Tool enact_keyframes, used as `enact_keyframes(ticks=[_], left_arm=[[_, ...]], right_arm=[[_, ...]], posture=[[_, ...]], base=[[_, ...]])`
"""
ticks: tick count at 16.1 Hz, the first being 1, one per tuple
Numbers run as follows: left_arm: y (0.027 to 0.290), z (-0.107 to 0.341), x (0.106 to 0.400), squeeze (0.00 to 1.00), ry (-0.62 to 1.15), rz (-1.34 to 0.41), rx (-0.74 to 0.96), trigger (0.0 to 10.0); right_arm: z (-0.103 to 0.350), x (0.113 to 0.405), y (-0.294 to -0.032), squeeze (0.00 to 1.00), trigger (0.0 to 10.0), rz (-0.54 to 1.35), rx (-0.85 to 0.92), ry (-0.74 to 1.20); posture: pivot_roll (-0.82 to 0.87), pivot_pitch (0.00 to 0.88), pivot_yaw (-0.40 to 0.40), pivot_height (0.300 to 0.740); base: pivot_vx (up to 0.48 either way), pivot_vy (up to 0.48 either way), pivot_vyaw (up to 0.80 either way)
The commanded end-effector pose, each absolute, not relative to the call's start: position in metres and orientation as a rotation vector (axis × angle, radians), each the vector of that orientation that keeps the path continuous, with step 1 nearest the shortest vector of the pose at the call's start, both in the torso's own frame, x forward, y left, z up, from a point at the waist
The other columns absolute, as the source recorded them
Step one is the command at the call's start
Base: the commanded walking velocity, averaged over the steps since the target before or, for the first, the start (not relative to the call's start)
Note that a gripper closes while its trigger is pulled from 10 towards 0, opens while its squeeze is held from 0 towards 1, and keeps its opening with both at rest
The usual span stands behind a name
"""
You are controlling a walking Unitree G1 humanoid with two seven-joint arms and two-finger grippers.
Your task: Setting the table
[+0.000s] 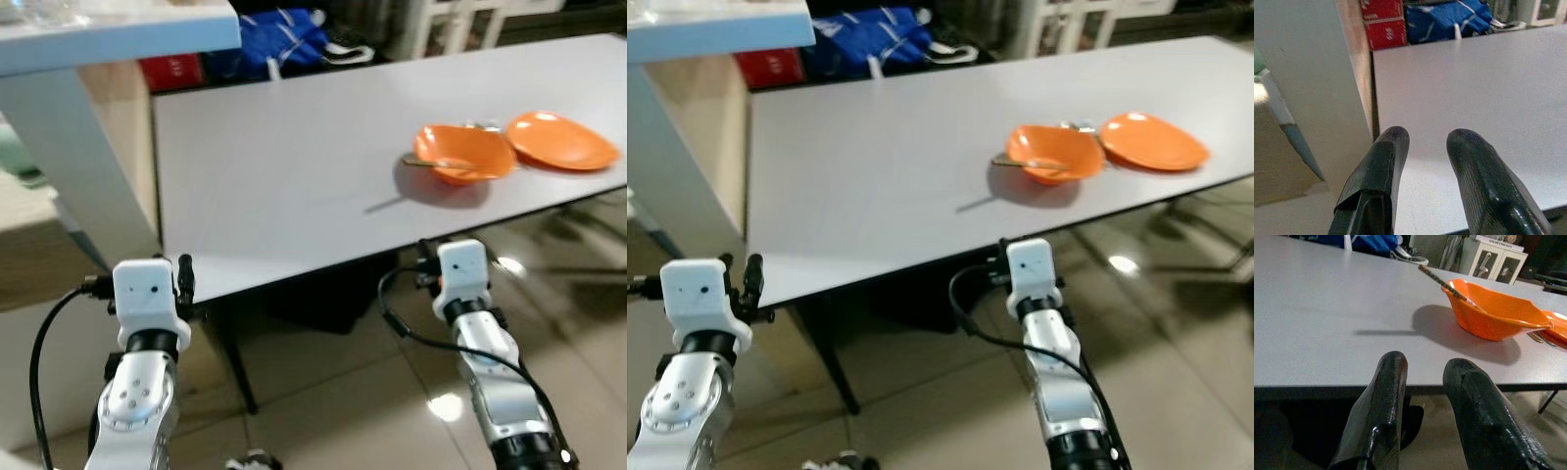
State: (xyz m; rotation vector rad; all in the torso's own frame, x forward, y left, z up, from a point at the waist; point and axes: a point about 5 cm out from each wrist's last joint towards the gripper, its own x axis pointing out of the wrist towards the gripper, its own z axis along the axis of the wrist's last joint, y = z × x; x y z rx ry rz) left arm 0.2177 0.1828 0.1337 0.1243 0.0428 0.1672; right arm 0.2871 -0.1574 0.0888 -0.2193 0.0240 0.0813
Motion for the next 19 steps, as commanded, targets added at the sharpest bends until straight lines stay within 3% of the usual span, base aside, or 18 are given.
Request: enact_keyframes(ticks=[1,11,14,17,19], left_arm=[[0.1835,0.1336,0.22,0.0,0.05,0.167,0.143,10.0],[0.179,0.1335,0.2191,0.0,0.052,0.159,0.12,10.0],[0.1779,0.1338,0.2193,0.0,0.049,0.154,0.113,10.0],[0.1772,0.1339,0.2215,0.0,0.048,0.15,0.145,10.0],[0.178,0.1341,0.2222,0.0,0.046,0.152,0.155,10.0]], right_arm=[[0.0891,0.2889,-0.1533,0.0,10.0,0.104,-0.202,0.029],[0.0847,0.2875,-0.15,0.0,10.0,0.147,-0.188,0.047],[0.0837,0.2884,-0.1499,0.0,10.0,0.149,-0.183,0.055],[0.0859,0.2892,-0.1449,0.0,10.0,0.181,-0.192,0.031],[0.0877,0.2905,-0.1441,0.0,10.0,0.189,-0.207,0.018]], posture=[[-0.03,0.026,0.02,0.74],[-0.03,0.034,0.024,0.74],[-0.03,0.032,0.023,0.74],[-0.03,0.028,0.024,0.74],[-0.03,0.027,0.025,0.74]], base=[[0.0,0.48,0.0],[-0.038,0.455,0.0],[-0.476,0.0,0.0],[0.0,0.0,0.0],[0.0,0.0,0.78]])
